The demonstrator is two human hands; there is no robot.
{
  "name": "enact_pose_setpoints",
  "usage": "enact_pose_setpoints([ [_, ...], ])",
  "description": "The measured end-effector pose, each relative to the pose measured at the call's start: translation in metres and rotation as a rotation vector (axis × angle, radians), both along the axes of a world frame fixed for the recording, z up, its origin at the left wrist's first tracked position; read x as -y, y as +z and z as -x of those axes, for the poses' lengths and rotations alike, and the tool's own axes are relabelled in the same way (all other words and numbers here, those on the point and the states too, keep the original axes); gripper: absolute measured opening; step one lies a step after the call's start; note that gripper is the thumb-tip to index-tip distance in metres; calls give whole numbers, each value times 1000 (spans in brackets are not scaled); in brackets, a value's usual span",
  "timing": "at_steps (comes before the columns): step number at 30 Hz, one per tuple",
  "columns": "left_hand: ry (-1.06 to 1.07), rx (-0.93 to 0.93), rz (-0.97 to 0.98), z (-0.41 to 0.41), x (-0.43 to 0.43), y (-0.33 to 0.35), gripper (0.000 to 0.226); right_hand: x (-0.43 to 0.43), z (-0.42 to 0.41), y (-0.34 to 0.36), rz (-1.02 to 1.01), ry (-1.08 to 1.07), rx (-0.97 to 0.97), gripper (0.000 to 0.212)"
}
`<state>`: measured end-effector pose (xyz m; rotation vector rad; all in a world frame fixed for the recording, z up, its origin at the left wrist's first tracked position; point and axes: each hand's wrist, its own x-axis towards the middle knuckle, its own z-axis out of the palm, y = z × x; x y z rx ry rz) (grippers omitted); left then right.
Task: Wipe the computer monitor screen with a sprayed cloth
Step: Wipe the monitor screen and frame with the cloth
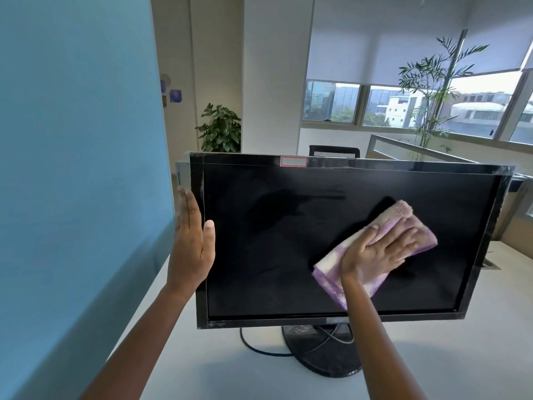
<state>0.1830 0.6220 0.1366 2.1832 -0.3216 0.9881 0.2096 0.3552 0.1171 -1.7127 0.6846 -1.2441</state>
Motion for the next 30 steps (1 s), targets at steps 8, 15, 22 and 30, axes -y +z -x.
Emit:
enact_pose_setpoints([
  [8,-113,11,198,2,5,-9,71,-127,5,-43,658,198,-78,61],
  [15,-134,3,218,6,2,-8,78,-171,11,-76,1289,293,-55,60],
  [22,-159,-1,137,15,4,-28,56,-78,9,-77,1484,255,-47,57],
  [30,-114,-43,148,24,8,-54,52,21,18,-90,792,33,-223,63],
])
